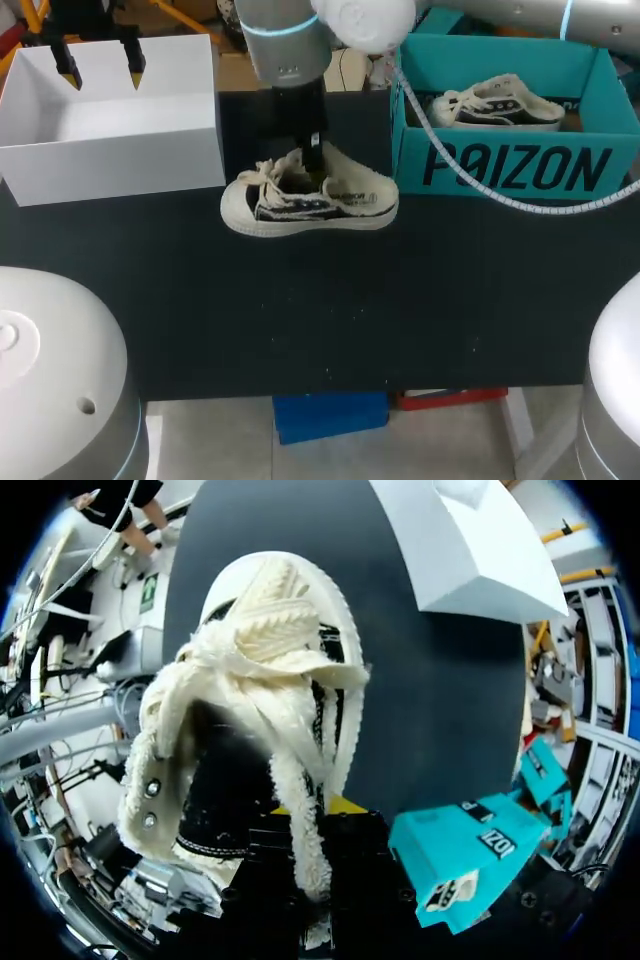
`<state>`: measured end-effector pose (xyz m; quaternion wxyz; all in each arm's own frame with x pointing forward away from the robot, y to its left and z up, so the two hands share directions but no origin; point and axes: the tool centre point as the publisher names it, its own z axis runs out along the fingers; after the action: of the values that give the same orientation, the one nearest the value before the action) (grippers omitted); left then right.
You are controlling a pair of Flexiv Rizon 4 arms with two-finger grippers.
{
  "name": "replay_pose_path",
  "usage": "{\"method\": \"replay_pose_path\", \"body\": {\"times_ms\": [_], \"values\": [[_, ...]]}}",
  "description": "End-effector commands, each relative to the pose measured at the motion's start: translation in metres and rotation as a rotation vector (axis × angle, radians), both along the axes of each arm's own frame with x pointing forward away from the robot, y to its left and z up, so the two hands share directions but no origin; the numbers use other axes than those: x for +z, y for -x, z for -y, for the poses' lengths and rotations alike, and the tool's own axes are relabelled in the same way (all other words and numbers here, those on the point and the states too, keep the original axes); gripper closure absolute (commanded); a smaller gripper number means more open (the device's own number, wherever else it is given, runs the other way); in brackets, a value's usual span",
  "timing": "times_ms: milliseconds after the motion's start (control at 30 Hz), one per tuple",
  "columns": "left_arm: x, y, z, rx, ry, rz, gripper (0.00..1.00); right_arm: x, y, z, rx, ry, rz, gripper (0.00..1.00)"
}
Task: Take the shoe out of the shoebox, open the shoe tongue, remove and reinsert the insole, then place the shoe into the shoebox
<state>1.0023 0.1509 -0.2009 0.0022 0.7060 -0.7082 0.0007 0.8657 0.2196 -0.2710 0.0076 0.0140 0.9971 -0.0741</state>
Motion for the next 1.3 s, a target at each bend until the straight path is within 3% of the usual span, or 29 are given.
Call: {"method": "replay_pose_path", "body": {"times_ms": [33,400,967,1000,1067,1100,1167,1200,1233,1300], "values": [[0.001,0.001,0.001,0.002,-0.002,-0.001,0.00,-0.048,0.010,-0.001,-0.001,-0.029,-0.010,1.00],[0.001,0.001,0.001,0.002,-0.002,-0.001,0.00,-0.106,0.012,-0.002,0.005,-0.038,-0.056,1.00],[0.001,0.001,0.001,0.002,-0.002,-0.001,0.00,-0.128,0.000,0.004,-0.009,0.002,-0.063,1.00],[0.001,0.001,0.001,0.002,-0.002,-0.001,0.00,-0.128,-0.001,0.004,-0.013,0.004,-0.060,0.94],[0.001,0.001,0.001,0.002,-0.002,-0.001,0.00,-0.128,-0.001,0.005,-0.014,0.006,-0.058,0.95],[0.001,0.001,0.001,0.002,-0.002,-0.001,0.00,-0.128,-0.001,0.006,-0.020,0.006,-0.058,0.87],[0.001,0.001,0.001,0.002,-0.002,-0.001,0.00,-0.123,0.000,0.009,-0.021,0.009,-0.051,0.53],[0.001,0.001,0.001,0.002,-0.002,-0.001,0.00,-0.119,0.000,0.010,-0.030,0.012,-0.042,0.45],[0.001,0.001,0.001,0.002,-0.002,-0.001,0.00,-0.115,0.000,0.012,-0.039,0.010,-0.036,0.26],[0.001,0.001,0.001,0.002,-0.002,-0.001,0.00,-0.101,0.000,0.015,-0.045,0.008,-0.017,0.02]]}}
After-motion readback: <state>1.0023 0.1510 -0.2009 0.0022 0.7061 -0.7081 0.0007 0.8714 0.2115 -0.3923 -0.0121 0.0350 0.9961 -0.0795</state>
